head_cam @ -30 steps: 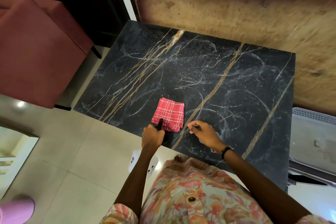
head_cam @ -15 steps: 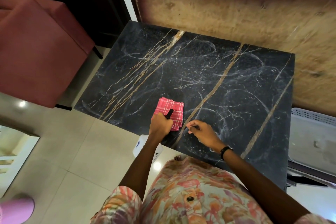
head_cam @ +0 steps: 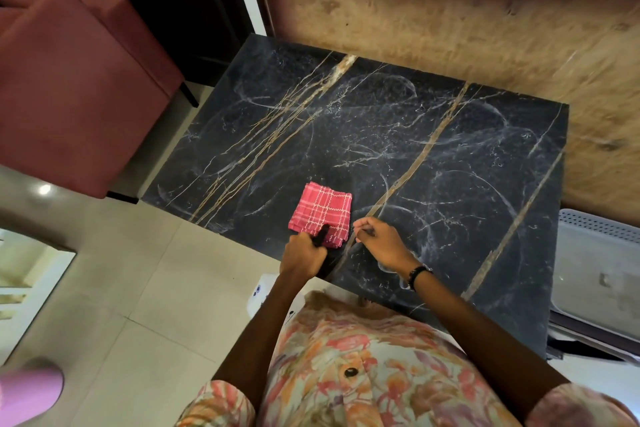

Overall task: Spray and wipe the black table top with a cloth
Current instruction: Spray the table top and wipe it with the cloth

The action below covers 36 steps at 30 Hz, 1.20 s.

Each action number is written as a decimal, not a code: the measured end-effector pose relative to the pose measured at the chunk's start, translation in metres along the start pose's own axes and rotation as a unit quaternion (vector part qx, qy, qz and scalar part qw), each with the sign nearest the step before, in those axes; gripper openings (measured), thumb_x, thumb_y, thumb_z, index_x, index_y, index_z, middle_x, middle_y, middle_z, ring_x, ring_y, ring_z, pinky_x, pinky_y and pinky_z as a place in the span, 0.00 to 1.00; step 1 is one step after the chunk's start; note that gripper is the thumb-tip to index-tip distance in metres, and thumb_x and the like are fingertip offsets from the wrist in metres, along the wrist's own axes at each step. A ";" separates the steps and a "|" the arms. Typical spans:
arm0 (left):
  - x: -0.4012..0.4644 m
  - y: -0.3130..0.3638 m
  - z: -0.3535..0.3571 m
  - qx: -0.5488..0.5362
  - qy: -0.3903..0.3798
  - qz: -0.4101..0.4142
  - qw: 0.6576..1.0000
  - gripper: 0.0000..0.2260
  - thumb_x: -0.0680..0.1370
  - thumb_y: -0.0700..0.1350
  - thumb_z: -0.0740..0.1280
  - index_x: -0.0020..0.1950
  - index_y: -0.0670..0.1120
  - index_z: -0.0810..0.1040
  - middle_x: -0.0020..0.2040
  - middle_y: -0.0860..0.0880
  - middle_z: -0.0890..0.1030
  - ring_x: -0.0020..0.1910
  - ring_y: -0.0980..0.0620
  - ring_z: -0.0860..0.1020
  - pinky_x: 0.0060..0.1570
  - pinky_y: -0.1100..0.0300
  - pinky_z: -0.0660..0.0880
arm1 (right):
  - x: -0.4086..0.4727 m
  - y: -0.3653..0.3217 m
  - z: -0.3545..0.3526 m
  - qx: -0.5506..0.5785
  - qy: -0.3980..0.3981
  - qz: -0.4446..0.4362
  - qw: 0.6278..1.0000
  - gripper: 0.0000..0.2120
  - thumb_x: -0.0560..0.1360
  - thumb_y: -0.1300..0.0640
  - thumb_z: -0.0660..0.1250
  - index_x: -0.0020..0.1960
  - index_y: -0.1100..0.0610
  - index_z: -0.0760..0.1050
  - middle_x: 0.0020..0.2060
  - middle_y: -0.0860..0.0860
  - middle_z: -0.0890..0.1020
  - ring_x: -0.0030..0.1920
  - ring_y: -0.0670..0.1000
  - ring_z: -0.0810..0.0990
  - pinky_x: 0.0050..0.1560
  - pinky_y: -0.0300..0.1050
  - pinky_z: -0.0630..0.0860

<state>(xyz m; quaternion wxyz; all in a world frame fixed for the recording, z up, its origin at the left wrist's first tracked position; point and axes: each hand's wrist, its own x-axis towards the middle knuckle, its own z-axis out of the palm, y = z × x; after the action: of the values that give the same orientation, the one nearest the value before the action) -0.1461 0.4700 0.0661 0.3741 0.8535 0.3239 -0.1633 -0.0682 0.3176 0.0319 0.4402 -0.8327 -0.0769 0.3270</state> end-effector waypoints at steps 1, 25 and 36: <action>0.002 0.000 -0.003 -0.001 0.002 -0.003 1.000 0.10 0.74 0.39 0.63 0.52 0.34 0.76 0.46 0.40 0.79 0.47 0.39 0.78 0.45 0.55 0.69 | 0.003 -0.002 0.002 -0.008 0.008 0.008 1.000 0.10 0.79 0.58 0.61 0.58 0.58 0.75 0.55 0.55 0.81 0.51 0.51 0.80 0.52 0.41 0.75; 0.113 -0.175 -0.231 -0.352 0.069 0.055 0.932 0.08 0.76 0.30 0.61 0.39 0.38 0.76 0.22 0.52 0.73 0.19 0.57 0.65 0.21 0.65 0.62 | 0.102 -0.197 0.109 -0.108 0.091 -0.122 0.983 0.10 0.68 0.58 0.73 0.46 0.57 0.76 0.40 0.50 0.79 0.39 0.50 0.78 0.40 0.40 0.75; 0.137 -0.247 -0.317 -0.341 0.129 0.051 0.930 0.10 0.71 0.35 0.59 0.38 0.47 0.77 0.36 0.28 0.73 0.21 0.53 0.65 0.22 0.64 0.64 | 0.144 -0.202 0.269 -0.463 -0.090 -0.283 0.835 0.21 0.72 0.43 0.67 0.57 0.57 0.78 0.57 0.57 0.80 0.59 0.60 0.77 0.59 0.55 0.75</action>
<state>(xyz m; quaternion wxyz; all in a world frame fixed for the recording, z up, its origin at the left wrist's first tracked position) -0.2001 0.8916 0.0745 0.6056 0.7034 0.3617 0.0878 -0.0887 0.6825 0.0141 0.0675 -0.8481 -0.4907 0.1881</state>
